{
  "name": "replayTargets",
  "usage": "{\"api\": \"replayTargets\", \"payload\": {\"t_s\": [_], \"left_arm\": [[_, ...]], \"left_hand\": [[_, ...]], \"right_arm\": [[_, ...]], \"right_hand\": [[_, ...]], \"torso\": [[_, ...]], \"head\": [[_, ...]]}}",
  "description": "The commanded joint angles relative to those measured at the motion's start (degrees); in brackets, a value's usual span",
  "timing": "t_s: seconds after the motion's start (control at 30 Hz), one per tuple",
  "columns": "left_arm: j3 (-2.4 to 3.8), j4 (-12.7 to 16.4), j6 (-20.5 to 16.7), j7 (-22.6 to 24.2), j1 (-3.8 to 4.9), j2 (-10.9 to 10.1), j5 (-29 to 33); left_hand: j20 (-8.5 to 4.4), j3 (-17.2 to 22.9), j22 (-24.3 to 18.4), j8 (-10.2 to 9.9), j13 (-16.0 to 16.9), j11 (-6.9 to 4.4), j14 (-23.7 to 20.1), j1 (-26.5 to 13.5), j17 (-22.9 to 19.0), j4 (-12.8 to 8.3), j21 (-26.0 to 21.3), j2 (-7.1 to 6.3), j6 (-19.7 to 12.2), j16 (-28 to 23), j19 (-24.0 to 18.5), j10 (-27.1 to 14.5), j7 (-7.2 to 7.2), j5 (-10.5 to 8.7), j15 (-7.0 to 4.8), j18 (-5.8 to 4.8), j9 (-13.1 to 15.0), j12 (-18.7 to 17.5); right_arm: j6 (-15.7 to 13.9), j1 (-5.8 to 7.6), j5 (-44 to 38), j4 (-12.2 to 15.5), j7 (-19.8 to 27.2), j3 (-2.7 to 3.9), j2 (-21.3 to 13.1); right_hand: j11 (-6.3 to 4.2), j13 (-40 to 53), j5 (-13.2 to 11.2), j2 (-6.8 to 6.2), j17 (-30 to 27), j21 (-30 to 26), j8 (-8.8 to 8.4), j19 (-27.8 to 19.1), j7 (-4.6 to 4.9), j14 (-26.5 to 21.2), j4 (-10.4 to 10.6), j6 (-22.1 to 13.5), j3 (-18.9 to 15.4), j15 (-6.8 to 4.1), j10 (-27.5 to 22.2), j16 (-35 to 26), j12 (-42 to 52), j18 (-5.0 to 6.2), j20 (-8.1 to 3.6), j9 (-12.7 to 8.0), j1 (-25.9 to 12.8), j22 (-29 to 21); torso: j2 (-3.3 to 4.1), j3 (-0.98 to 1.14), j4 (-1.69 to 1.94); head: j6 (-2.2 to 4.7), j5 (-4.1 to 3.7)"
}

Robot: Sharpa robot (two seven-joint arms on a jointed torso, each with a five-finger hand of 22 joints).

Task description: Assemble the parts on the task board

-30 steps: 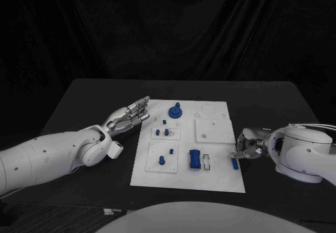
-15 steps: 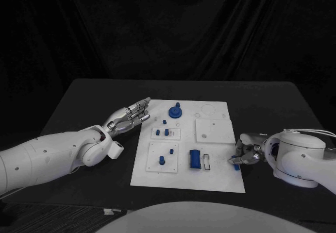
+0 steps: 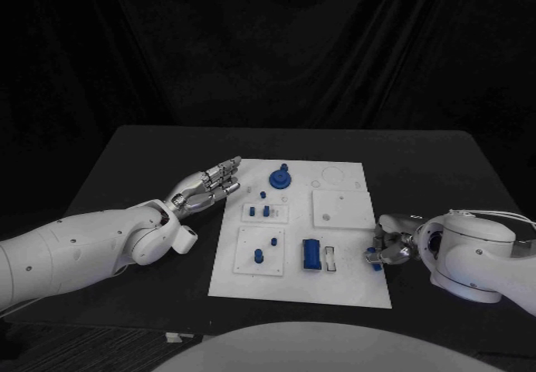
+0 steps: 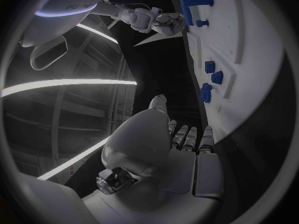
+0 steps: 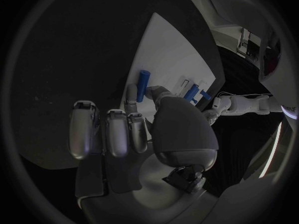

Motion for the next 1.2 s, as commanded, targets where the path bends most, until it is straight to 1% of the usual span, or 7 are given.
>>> {"api": "replayTargets", "payload": {"t_s": [0.03, 0.1, 0.13, 0.2, 0.37, 0.67, 1.2], "left_arm": [[0.04, 0.0, 0.7, 0.9, -0.11, 0.1, 0.0], [0.04, 0.0, 0.7, 0.8, -0.13, 0.1, 0.0], [0.04, 0.0, 0.7, 0.8, -0.14, 0.1, 0.0], [0.04, -0.1, 0.8, 0.7, -0.16, 0.2, 0.0], [0.04, -0.1, 0.8, 0.6, -0.22, 0.3, 0.0], [0.04, -0.1, 0.9, 0.4, -0.29, 0.3, 0.0], [0.04, -0.1, 1.1, 0.2, -0.32, 0.3, 0.0]], "left_hand": [[0.50, 0.6, 0.1, 0.1, 0.1, 0.68, 0.0, 0.6, -0.1, -0.1, 0.0, 0.16, -0.2, -0.2, 0.0, 0.0, 0.50, 0.42, 0.50, 0.37, 0.1, 0.3], [0.52, 0.6, 0.1, 0.1, 0.1, 0.73, 0.0, 0.7, -0.1, -0.1, 0.0, 0.19, -0.2, -0.2, 0.0, 0.0, 0.53, 0.47, 0.52, 0.37, 0.1, 0.3], [0.54, 0.7, 0.1, 0.1, 0.1, 0.80, 0.0, 0.8, -0.1, -0.1, 0.0, 0.22, -0.2, -0.2, 0.0, 0.1, 0.55, 0.52, 0.53, 0.37, 0.1, 0.4], [0.57, 0.8, 0.1, 0.1, 0.1, 0.87, 0.0, 0.9, -0.1, -0.2, 0.0, 0.27, -0.2, -0.2, 0.0, 0.1, 0.59, 0.62, 0.55, 0.38, 0.1, 0.4], [0.64, 1.1, 0.1, 0.0, 0.1, 1.05, 0.0, 1.2, -0.1, -0.3, 0.0, 0.36, -0.3, -0.2, 0.0, 0.2, 0.67, 0.85, 0.63, 0.39, 0.1, 0.5], [0.70, 1.2, 0.1, 0.0, 0.2, 1.24, 0.0, 1.3, -0.1, -0.3, 0.0, 0.40, -0.3, -0.2, 0.0, 0.3, 0.72, 0.95, 0.70, 0.38, 0.1, 0.6], [0.72, 1.3, 0.1, 0.0, 0.2, 1.33, 0.0, 1.4, -0.1, -0.3, 0.0, 0.40, -0.4, -0.2, 0.0, 0.3, 0.73, 0.96, 0.75, 0.38, 0.1, 0.7]], "right_arm": [[-2.1, -0.67, 1.7, 0.0, 1.5, -0.41, 0.0], [-3.0, -0.69, 2.6, 0.2, 1.9, -0.41, 0.0], [-3.6, -0.70, 3.3, 0.3, 2.2, -0.40, -0.1], [-4.7, -0.71, 4.7, 0.5, 2.7, -0.40, -0.2], [-6.8, -0.70, 9.7, 1.0, 3.7, -0.40, -0.4], [-9.6, 0.34, 22.9, 1.2, 5.4, -0.38, 0.4], [-9.9, 1.04, 28.0, -0.4, 6.7, -0.38, 3.7]], "right_hand": [[0.02, 15.1, 0.8, 0.43, 4.2, 0.1, -5.31, 1.8, 0.09, 4.3, -2.3, 0.5, 3.5, -0.13, 5.9, -0.4, 0.1, -0.81, -0.28, -9.8, 1.0, 11.4], [0.19, 15.1, -0.7, 0.04, 4.1, 0.2, -6.18, 1.7, 0.31, 4.3, -3.2, 0.5, 6.7, -0.03, 5.9, -0.4, 0.1, -0.80, -0.23, -9.4, 1.0, 11.4], [0.33, 15.1, -2.5, -0.55, 4.1, 0.2, -7.00, 1.7, 0.51, 4.3, -3.9, 0.6, 9.5, 0.12, 5.9, -0.3, 0.1, -0.81, -0.10, -9.0, 0.4, 11.4], [0.55, 15.1, -2.7, -1.34, 4.0, 0.2, -8.18, 1.7, 0.75, 4.3, -4.5, 0.6, 12.0, 0.35, 5.9, -0.4, 0.1, -0.81, 0.14, -8.9, -0.9, 11.4], [0.95, 15.1, -3.7, -1.65, 3.6, 0.0, -10.00, 1.6, 1.24, 4.2, -4.9, 0.0, 13.7, 0.73, 5.9, -0.5, 0.1, -0.75, 0.43, -9.2, -2.1, 11.3], [0.95, 15.1, -3.9, -1.77, 3.3, -0.2, -10.41, 1.5, 1.28, 4.2, -5.2, 0.1, 14.2, 0.92, 5.9, -0.6, 0.1, -0.70, 0.56, -9.3, -2.4, 11.3], [1.24, 15.1, -5.2, -1.89, 3.0, -0.4, -11.61, 1.4, 1.65, 4.1, -5.6, -0.7, 14.6, 1.35, 5.9, -0.7, 0.1, -0.65, 0.98, -9.3, -3.7, 11.2]], "torso": [[0.03, 0.00, 0.02], [0.02, 0.01, 0.00], [0.02, 0.01, 0.02], [0.01, 0.01, 0.04], [-0.02, 0.00, 0.03], [-0.01, 0.01, 0.02], [0.01, -0.01, 0.08]], "head": [[-0.01, 0.05], [-0.01, 0.09], [-0.01, 0.06], [-0.01, 0.05], [-0.01, 0.04], [-0.01, 0.20], [-0.01, 0.22]]}}
